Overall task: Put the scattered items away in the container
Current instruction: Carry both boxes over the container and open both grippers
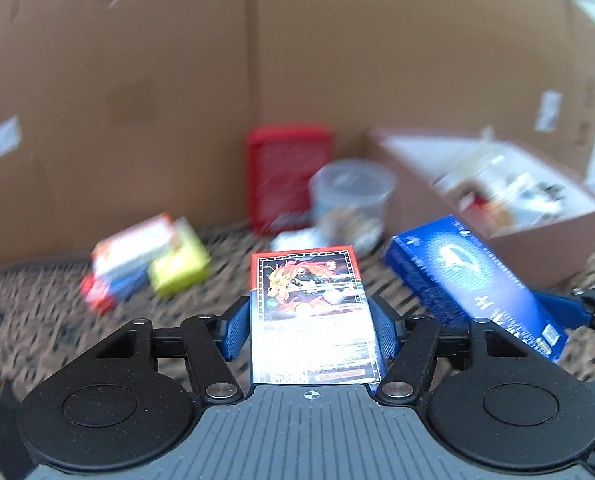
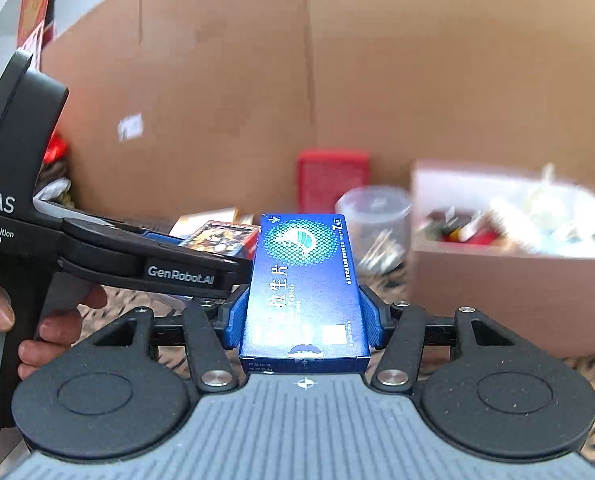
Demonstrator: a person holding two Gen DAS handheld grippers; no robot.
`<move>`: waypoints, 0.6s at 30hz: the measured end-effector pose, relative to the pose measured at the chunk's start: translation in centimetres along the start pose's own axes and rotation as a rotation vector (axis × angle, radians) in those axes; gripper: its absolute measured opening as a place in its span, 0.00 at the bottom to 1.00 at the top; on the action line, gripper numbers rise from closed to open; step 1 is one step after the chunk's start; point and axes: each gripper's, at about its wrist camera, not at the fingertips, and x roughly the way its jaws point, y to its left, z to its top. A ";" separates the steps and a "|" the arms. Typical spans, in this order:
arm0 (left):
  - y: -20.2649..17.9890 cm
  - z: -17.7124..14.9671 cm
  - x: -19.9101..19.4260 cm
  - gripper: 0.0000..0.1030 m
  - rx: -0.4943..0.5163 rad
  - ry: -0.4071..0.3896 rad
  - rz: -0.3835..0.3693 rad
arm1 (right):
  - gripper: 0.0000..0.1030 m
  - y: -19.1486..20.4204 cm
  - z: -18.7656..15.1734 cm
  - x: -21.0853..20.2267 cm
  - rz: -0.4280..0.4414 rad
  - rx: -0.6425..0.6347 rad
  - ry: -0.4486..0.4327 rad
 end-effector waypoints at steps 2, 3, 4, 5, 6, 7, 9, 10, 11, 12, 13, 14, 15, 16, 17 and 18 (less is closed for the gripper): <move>-1.8 1.8 -0.1 0.63 0.019 -0.042 -0.037 | 0.60 -1.4 0.7 -1.2 -0.037 0.008 -0.041; -2.7 2.6 -0.1 0.63 0.027 -0.060 -0.053 | 0.60 -2.1 1.1 -1.6 -0.054 0.014 -0.058; -3.6 3.3 0.0 0.63 0.037 -0.076 -0.069 | 0.60 -2.7 1.3 -1.9 -0.072 0.017 -0.071; -4.6 4.0 0.2 0.63 0.051 -0.089 -0.084 | 0.60 -3.4 1.6 -2.1 -0.092 0.018 -0.083; -5.6 4.7 0.5 0.63 0.066 -0.098 -0.095 | 0.60 -4.1 1.9 -2.3 -0.112 0.020 -0.095; -6.6 5.3 1.0 0.63 0.081 -0.105 -0.104 | 0.60 -4.9 2.2 -2.4 -0.132 0.022 -0.104; -8.4 6.4 2.2 0.63 0.103 -0.108 -0.124 | 0.60 -6.5 2.6 -2.3 -0.169 0.030 -0.115; -9.1 7.0 3.0 0.63 0.108 -0.105 -0.135 | 0.60 -7.3 2.8 -2.2 -0.187 0.033 -0.117; -9.8 7.6 3.8 0.63 0.109 -0.099 -0.146 | 0.60 -8.0 2.9 -1.9 -0.206 0.034 -0.117; -10.5 8.1 4.7 0.63 0.110 -0.093 -0.157 | 0.60 -8.7 3.0 -1.6 -0.226 0.032 -0.114; -11.2 8.6 5.5 0.63 0.114 -0.089 -0.163 | 0.60 -9.3 3.1 -1.1 -0.243 0.030 -0.111; -11.7 9.1 6.4 0.63 0.120 -0.088 -0.164 | 0.60 -10.0 3.3 -0.7 -0.258 0.028 -0.108; -12.2 9.6 7.2 0.63 0.126 -0.086 -0.166 | 0.60 -10.7 3.5 -0.3 -0.270 0.027 -0.106; -12.8 10.2 8.0 0.63 0.131 -0.086 -0.167 | 0.60 -11.3 3.9 0.2 -0.280 0.025 -0.107; -13.3 10.7 8.7 0.63 0.133 -0.087 -0.169 | 0.60 -12.0 4.4 0.6 -0.287 0.022 -0.110; -13.7 11.2 9.3 0.63 0.129 -0.090 -0.172 | 0.60 -12.7 4.9 1.1 -0.291 0.020 -0.115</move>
